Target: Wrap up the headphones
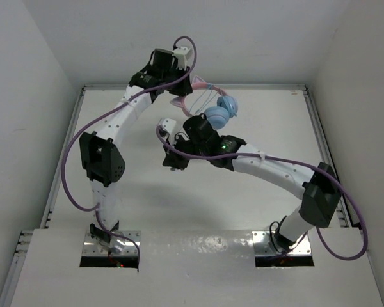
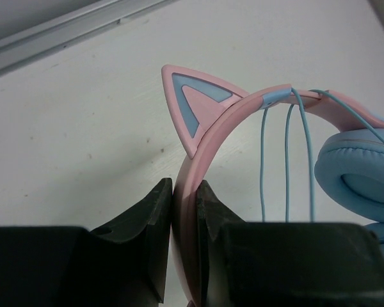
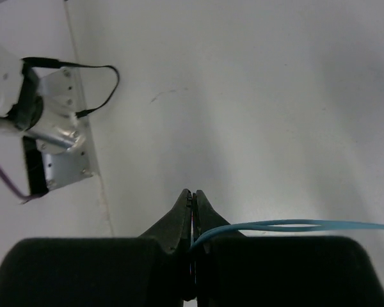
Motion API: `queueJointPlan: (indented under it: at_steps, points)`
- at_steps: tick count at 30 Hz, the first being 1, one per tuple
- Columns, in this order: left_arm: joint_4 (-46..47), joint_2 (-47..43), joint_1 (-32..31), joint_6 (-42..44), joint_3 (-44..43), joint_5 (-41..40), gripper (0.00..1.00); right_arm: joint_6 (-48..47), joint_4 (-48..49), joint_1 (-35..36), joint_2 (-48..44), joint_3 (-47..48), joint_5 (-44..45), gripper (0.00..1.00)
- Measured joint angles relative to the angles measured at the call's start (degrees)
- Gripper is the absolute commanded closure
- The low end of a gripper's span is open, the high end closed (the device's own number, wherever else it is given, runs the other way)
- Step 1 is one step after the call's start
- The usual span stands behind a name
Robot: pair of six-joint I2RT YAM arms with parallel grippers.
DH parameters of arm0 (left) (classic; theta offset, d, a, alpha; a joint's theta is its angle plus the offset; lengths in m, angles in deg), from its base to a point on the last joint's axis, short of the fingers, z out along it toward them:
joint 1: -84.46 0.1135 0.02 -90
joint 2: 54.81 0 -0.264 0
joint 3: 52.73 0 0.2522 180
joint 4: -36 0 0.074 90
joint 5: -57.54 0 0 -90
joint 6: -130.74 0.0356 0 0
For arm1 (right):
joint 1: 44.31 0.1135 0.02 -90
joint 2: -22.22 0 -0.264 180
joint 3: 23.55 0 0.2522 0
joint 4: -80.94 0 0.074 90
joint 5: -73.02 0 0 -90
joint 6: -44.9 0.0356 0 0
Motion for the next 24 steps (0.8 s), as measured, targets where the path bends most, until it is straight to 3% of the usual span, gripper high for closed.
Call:
queueJointPlan:
  at_steps: [6, 14, 24]
  points:
    - [0.9, 0.0, -0.2, 6.2, 4.7, -5.1, 1.00, 0.2, -7.4, 0.0, -4.2, 1.3, -2.3, 1.00]
    - [1.8, 0.0, -0.8, 11.3, 6.1, -9.1, 1.00, -2.0, -16.1, -2.6, -11.1, 2.4, 6.1, 1.00]
    - [2.1, 0.0, -1.7, 15.1, 6.4, -9.5, 1.00, -5.1, -18.2, -6.5, -16.0, 2.4, 13.9, 1.00]
